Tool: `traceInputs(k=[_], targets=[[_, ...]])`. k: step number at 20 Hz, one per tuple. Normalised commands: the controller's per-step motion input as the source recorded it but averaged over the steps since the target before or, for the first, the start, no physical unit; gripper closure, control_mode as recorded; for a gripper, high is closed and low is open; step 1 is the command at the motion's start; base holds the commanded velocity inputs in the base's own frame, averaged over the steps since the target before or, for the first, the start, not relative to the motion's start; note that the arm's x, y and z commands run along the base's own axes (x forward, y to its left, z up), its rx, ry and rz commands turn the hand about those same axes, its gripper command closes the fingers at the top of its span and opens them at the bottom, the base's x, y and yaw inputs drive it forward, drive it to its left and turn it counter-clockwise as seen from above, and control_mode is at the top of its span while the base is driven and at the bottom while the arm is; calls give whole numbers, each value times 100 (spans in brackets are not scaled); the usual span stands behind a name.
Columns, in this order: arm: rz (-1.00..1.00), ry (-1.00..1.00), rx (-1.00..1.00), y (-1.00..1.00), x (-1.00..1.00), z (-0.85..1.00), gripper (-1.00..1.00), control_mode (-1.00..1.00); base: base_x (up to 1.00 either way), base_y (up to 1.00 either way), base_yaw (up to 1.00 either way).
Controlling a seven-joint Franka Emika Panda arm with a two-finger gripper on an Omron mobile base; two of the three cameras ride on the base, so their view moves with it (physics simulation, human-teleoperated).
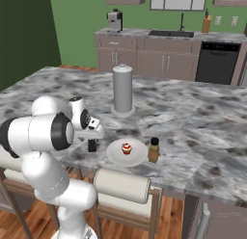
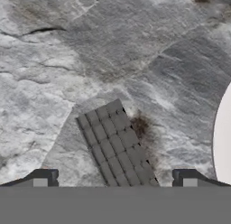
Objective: Take the cinnamon bottle from the cabinet and place it on the dining table, next to the plate with the cupcake. Then take the chocolate from the dining counter and place it on the cupcake plate.
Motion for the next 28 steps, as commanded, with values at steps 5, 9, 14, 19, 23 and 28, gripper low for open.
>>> traceInputs(k=[5,9,14,19,23,28], targets=[[2,14,2,0,34,-24,-100,-100,0,0,0],[1,14,3,0,26,-27,-100,-100,0,0,0],[0,14,1,0,22,-30,-100,-100,0,0,0],[0,13,2,0,14,-30,-100,-100,0,0,0],[0,9,1,0,1,-38,-100,-100,0,0,0],[0,6,0,-2,-3,-38,-100,-100,0,0,0]])
